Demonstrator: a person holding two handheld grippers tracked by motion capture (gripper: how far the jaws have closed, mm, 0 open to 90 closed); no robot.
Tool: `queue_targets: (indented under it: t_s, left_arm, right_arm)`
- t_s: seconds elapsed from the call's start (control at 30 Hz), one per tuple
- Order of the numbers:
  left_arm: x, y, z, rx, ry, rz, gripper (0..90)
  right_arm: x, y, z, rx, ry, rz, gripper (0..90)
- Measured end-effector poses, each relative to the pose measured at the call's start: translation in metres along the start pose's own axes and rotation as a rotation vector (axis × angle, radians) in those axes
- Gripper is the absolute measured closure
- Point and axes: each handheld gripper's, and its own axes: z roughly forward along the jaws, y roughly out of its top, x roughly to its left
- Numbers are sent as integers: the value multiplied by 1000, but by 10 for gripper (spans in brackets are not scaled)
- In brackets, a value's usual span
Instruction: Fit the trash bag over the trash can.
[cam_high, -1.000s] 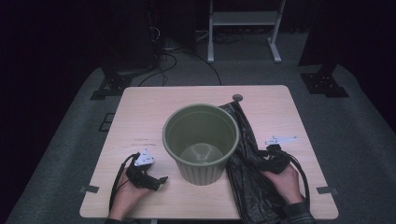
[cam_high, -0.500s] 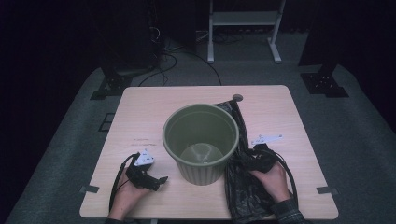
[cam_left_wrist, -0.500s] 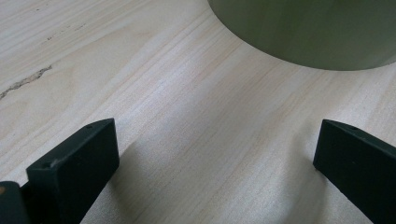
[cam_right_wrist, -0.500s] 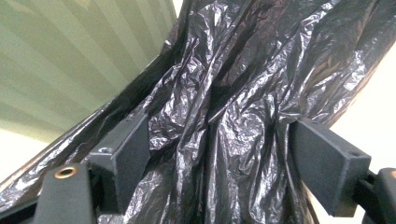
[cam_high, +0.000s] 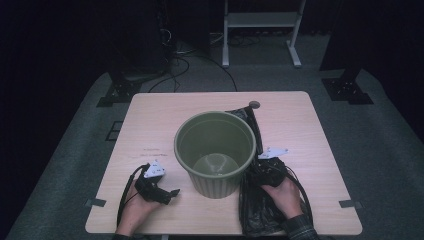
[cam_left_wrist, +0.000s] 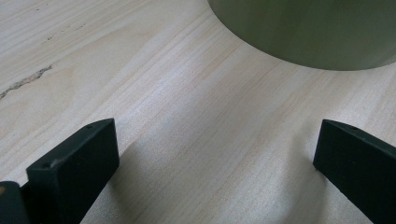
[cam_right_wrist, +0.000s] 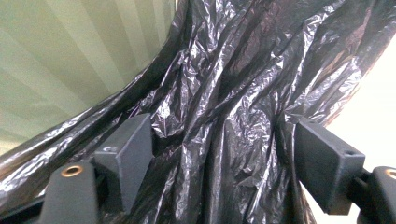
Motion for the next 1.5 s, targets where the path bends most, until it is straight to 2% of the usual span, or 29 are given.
queue_targets:
  t_s: [0.03, 0.1, 0.37, 0.47, 0.53, 0.67, 0.9, 1.03, 1.1, 1.17, 1.5]
  left_arm:
    - [0, 0, 0, 0, 0, -1, 0]
    - [0, 0, 0, 0, 0, 0, 0]
    - [0, 0, 0, 0, 0, 0, 0]
    - [0, 0, 0, 0, 0, 0, 0]
    - [0, 0, 0, 0, 0, -1, 0]
    - [0, 0, 0, 0, 0, 0, 0]
    - [0, 0, 0, 0, 0, 0, 0]
    - [0, 0, 0, 0, 0, 0, 0]
    - [0, 0, 0, 0, 0, -1, 0]
    - [0, 0, 0, 0, 0, 0, 0]
    - [0, 0, 0, 2, -1, 3, 0]
  right_arm:
    - [2, 0, 0, 2, -12, -16, 269]
    - [2, 0, -1, -2, -15, -13, 318]
    - [3, -2, -6, -10, 31, -55, 772]
    - [3, -3, -8, -2, 59, -82, 879]
    - [2, -4, -10, 6, 73, -92, 889]
    - [-1, -4, -17, 9, 138, -85, 891]
    - [-2, -1, -36, -36, 212, -100, 894]
    - [-1, 4, -46, -48, 251, -126, 893]
    - [0, 8, -55, -64, 283, -142, 893]
    - [2, 12, -64, -72, 296, -160, 893]
    - [7, 34, -105, -185, 389, -252, 893]
